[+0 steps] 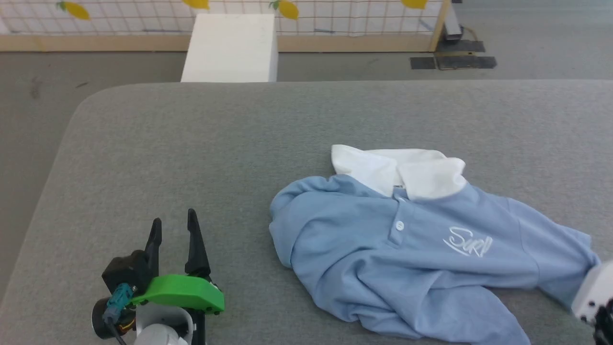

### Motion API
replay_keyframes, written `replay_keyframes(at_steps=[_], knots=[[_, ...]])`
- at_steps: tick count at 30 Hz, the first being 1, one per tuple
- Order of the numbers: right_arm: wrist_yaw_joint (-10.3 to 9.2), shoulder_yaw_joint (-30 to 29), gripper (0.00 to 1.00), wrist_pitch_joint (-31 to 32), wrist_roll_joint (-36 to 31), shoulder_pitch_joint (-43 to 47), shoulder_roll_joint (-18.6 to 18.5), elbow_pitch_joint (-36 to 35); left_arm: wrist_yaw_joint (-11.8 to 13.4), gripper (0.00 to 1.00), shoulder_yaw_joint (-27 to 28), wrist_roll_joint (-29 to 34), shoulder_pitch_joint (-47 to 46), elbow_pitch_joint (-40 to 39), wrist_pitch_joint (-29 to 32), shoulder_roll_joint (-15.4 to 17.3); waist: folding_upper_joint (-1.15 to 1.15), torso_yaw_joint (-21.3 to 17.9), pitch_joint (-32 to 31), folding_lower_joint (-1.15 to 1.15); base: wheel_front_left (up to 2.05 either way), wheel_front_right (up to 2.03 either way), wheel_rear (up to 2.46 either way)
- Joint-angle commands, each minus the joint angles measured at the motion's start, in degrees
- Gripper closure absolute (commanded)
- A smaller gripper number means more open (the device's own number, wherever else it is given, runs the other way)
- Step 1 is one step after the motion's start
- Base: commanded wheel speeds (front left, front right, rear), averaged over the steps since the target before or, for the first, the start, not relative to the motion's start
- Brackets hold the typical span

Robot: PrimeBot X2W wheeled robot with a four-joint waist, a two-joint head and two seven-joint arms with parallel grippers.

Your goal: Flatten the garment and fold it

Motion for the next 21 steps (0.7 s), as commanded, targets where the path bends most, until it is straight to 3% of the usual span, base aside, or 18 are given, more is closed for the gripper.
replay_keyframes(at_steps=[1,5,6,7,8,14,21], knots=[[-0.09,-1.1,1.0,1.6,-0.3,1.3,0.3,0.1,-0.3,0.0,0.0,0.2,0.3,0.4,-0.2,-0.2,0.0,-1.9,-0.9,0.0,0.0,0.0,0.0],[-0.09,-3.3,1.0,5.5,-0.7,4.1,0.9,-0.4,-0.7,0.0,-0.6,0.0,0.0,1.7,-0.2,-0.2,0.0,-3.3,-1.2,0.0,0.0,0.0,0.0],[-0.09,-3.5,0.92,5.0,-0.7,4.5,1.0,-1.1,-0.8,0.0,-1.0,-0.2,-0.2,2.1,-0.2,-0.2,0.0,-3.6,-1.1,0.0,0.0,0.0,0.0],[-0.09,-3.3,0.51,4.0,-0.6,4.8,1.0,-1.9,-0.9,0.0,-1.3,-0.4,-0.4,2.5,-0.1,-0.2,0.0,-3.8,-1.1,0.0,0.0,0.0,0.0],[-0.09,-3.2,0.0,2.4,0.1,5.0,1.1,-2.6,-1.1,0.0,-1.8,-0.6,-0.9,3.0,0.1,-0.2,0.0,-4.1,-1.0,0.0,0.0,0.0,0.0],[-0.09,1.2,0.0,-11.8,3.9,6.9,1.1,-6.6,-1.6,0.0,-4.8,-0.7,-6.0,5.8,4.3,-0.2,0.0,-5.3,-0.2,0.0,0.0,0.0,0.0],[-0.09,12.8,0.0,-22.8,6.3,9.7,1.1,-10.4,-3.1,0.0,-9.4,0.9,-13.7,13.4,18.2,1.6,0.0,-8.5,1.0,0.0,0.0,0.0,0.0]])
